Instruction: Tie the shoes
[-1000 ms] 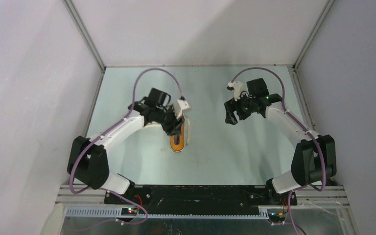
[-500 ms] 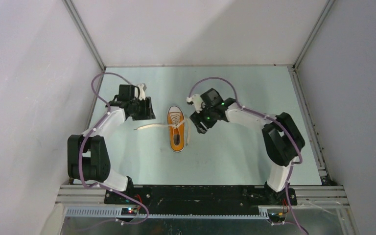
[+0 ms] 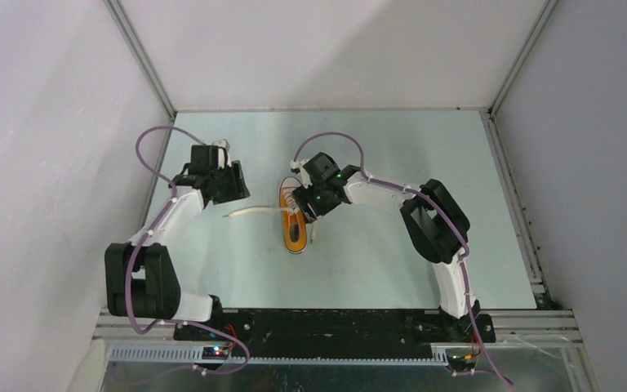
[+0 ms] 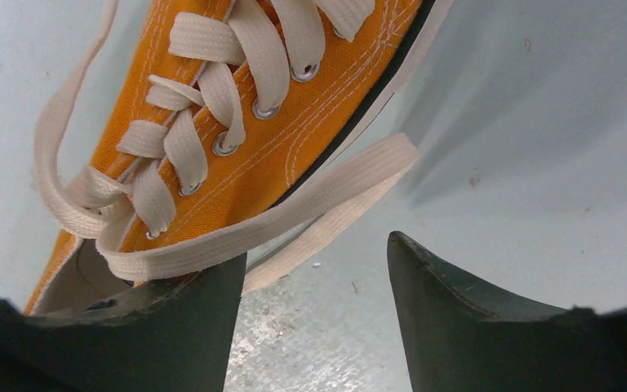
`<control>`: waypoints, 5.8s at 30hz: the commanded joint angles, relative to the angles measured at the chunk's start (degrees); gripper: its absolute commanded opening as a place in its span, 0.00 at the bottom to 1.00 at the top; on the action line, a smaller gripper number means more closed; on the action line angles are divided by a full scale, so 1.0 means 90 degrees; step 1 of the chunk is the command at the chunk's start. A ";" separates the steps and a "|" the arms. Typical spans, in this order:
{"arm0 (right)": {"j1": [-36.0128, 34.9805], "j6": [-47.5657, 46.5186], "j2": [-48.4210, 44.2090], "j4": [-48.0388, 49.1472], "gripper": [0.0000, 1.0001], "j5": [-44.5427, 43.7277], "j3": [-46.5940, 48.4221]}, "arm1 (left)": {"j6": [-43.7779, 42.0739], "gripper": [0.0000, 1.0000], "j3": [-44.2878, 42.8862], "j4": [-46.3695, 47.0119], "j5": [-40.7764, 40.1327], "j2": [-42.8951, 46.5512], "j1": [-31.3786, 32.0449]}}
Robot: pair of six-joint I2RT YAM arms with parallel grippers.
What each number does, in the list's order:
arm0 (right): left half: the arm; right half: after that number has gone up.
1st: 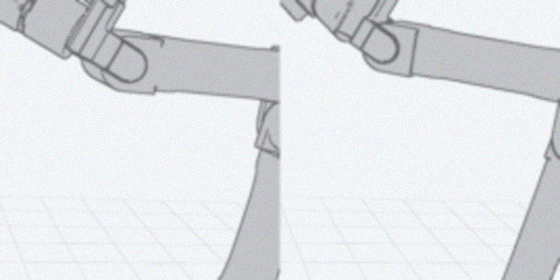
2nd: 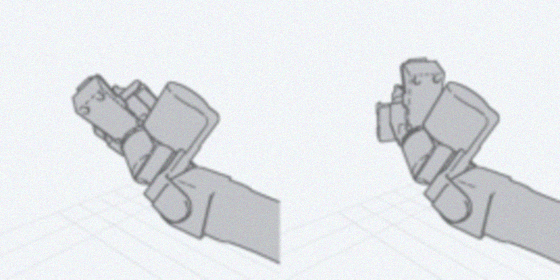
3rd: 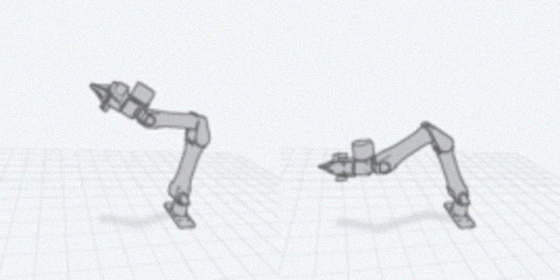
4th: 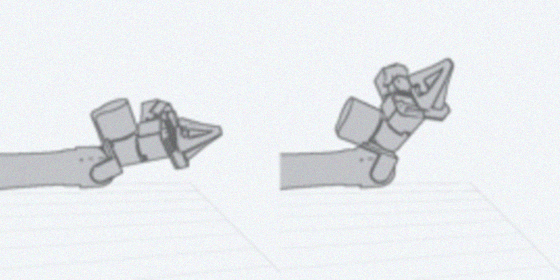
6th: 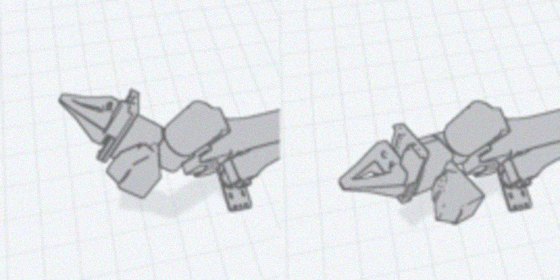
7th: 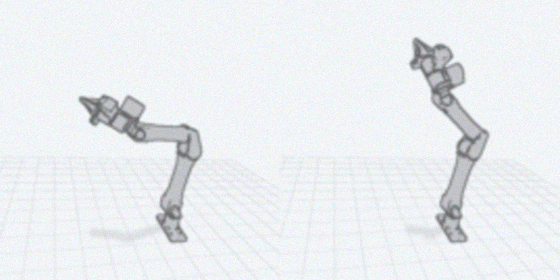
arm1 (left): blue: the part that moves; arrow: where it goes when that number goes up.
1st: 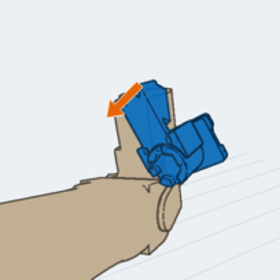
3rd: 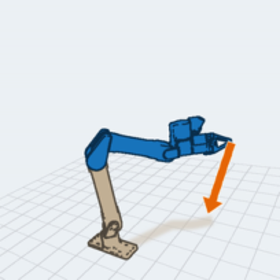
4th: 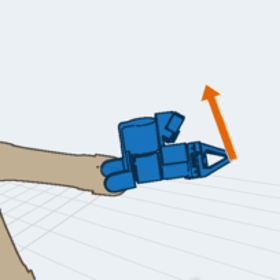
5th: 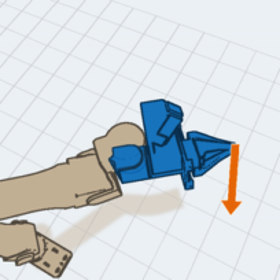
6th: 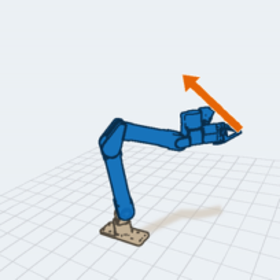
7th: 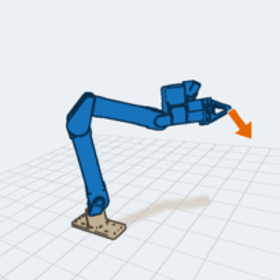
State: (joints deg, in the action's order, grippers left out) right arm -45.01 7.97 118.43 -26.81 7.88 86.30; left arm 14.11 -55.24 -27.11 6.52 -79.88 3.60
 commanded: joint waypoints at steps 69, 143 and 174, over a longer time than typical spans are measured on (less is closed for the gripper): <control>0.1429 -0.3007 -0.1097 -0.1393 0.43 0.0302 0.0137 | 0.4618 0.64 -0.0446 -0.0547 -0.1035 -0.2207 -0.0815; 0.2014 0.0797 0.0884 0.1474 0.45 0.5720 0.2796 | -0.2993 0.00 -0.1863 0.1668 0.3178 -0.1003 0.1717; 0.2385 0.1859 0.0369 0.2602 0.00 0.6240 0.2724 | -0.4233 0.47 -0.2073 0.1602 0.3599 -0.1742 0.1700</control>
State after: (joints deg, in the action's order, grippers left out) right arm -24.10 21.65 126.43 -7.94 62.28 109.58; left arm -20.78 -71.20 -13.21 36.58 -94.65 18.72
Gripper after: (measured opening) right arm 0.015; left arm 0.470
